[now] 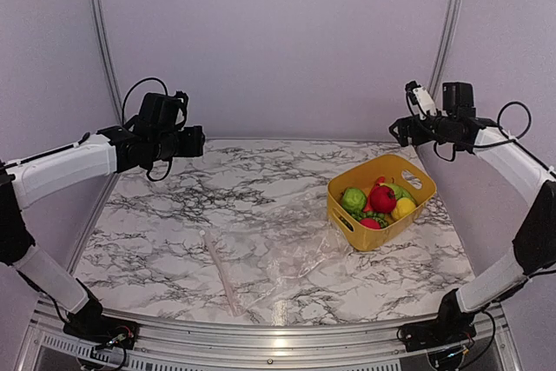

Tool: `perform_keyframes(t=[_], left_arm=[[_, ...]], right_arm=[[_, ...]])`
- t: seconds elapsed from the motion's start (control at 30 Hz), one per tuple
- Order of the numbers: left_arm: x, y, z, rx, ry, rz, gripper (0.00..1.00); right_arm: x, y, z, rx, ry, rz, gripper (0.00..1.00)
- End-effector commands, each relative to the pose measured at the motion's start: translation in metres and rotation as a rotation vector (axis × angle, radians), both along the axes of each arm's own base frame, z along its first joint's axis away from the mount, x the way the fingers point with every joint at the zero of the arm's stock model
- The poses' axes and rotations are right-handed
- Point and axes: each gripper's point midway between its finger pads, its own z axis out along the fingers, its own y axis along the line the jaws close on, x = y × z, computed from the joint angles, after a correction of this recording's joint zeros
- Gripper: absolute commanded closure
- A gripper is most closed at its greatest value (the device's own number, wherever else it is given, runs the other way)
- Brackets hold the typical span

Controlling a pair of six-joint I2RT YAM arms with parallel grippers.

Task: Place the food in the zip-top bag and seal the zipper
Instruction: Adjust the bin at the center of the board.

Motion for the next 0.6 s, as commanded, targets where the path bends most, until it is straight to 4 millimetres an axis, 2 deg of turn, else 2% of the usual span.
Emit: perform_keyframes(t=[0.0, 0.13, 0.23, 0.4, 0.57], left_arm=[[0.006, -0.001, -0.005, -0.018, 0.022, 0.02, 0.31], [0.003, -0.008, -0.008, -0.069, 0.068, 0.014, 0.17], [-0.009, -0.016, -0.014, -0.115, 0.103, -0.013, 0.13], [-0.025, -0.027, -0.023, -0.177, 0.103, -0.036, 0.15], [-0.033, -0.028, -0.031, -0.209, 0.14, 0.038, 0.16]], right_arm=[[0.017, 0.002, 0.014, 0.068, -0.035, -0.024, 0.03], [0.014, 0.011, 0.01, 0.036, -0.025, 0.052, 0.02], [0.004, 0.02, 0.01, 0.002, 0.001, 0.139, 0.04], [-0.032, 0.056, 0.006, 0.069, 0.104, 0.344, 0.17], [-0.079, 0.096, -0.026, 0.065, 0.211, 0.499, 0.3]])
